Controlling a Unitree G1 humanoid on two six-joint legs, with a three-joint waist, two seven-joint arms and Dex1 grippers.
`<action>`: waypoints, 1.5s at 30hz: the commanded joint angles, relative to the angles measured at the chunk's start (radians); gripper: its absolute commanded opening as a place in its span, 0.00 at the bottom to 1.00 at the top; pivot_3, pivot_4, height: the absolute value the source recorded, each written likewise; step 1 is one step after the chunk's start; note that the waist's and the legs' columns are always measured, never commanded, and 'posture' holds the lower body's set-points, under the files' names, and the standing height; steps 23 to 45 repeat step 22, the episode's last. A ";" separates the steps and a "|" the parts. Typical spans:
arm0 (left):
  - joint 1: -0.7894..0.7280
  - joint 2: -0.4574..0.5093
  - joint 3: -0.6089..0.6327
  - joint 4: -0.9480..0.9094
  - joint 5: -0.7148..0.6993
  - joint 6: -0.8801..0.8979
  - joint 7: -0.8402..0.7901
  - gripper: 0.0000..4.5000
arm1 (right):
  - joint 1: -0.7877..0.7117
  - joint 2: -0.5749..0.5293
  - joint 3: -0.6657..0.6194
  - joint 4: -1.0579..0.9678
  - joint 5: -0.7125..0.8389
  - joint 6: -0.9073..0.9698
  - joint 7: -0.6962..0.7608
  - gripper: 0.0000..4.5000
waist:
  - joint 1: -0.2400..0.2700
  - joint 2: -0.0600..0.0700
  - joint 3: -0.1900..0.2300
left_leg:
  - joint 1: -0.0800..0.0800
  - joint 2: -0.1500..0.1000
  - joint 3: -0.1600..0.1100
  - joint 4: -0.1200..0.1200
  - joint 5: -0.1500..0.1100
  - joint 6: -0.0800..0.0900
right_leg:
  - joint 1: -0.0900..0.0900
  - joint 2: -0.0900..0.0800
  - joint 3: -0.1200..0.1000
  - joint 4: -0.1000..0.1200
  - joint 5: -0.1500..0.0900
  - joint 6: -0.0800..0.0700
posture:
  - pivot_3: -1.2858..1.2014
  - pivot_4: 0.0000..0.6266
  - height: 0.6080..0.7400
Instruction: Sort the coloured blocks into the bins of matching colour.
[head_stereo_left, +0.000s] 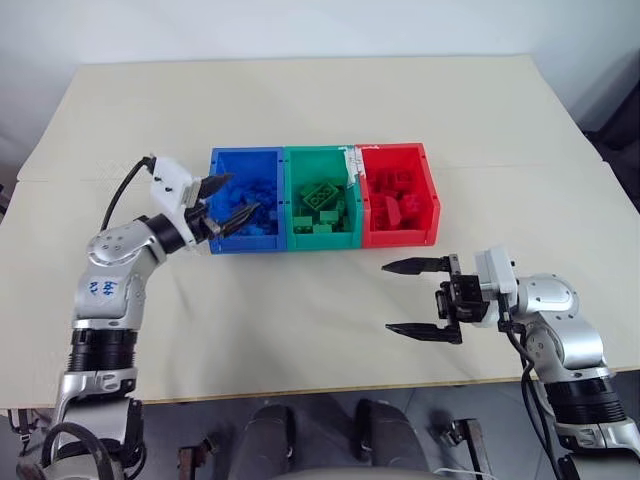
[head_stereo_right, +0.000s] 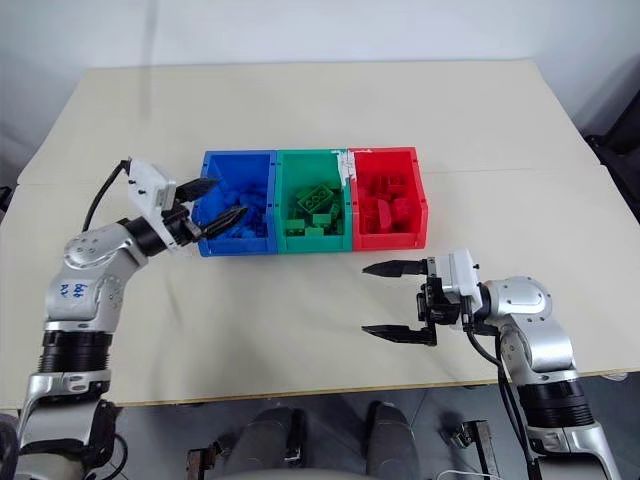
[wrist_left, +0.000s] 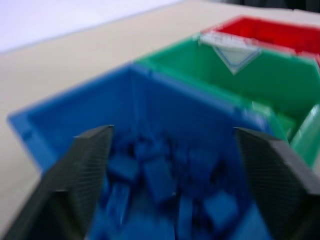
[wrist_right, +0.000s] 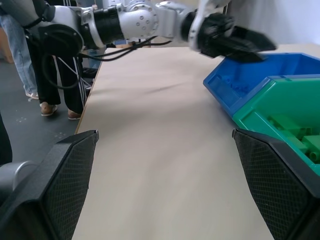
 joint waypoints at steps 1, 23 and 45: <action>0.096 0.078 0.096 -0.137 -0.083 -0.052 -0.126 1.00 | -0.001 -0.015 -0.039 0.008 0.013 -0.017 0.010 1.00 | -0.002 0.000 0.000 | 0.000 0.000 0.000 0.000 0.000 0.000 | 0.000 0.000 0.000 0.000 0.000 0.000 | 0.52 0.24 1.00; 0.623 0.180 0.288 -0.290 -0.078 -0.181 -0.229 1.00 | -0.036 -0.102 -0.129 0.187 -0.011 -0.077 0.067 1.00 | -0.022 0.000 0.000 | 0.001 0.006 -0.006 -0.001 -0.001 0.000 | 0.000 -0.002 0.000 0.000 0.000 0.000 | 0.52 0.24 1.00; 0.623 0.180 0.288 -0.290 -0.078 -0.181 -0.229 1.00 | -0.036 -0.102 -0.129 0.187 -0.011 -0.077 0.067 1.00 | -0.022 0.000 0.000 | 0.001 0.006 -0.006 -0.001 -0.001 0.000 | 0.000 -0.002 0.000 0.000 0.000 0.000 | 0.52 0.24 1.00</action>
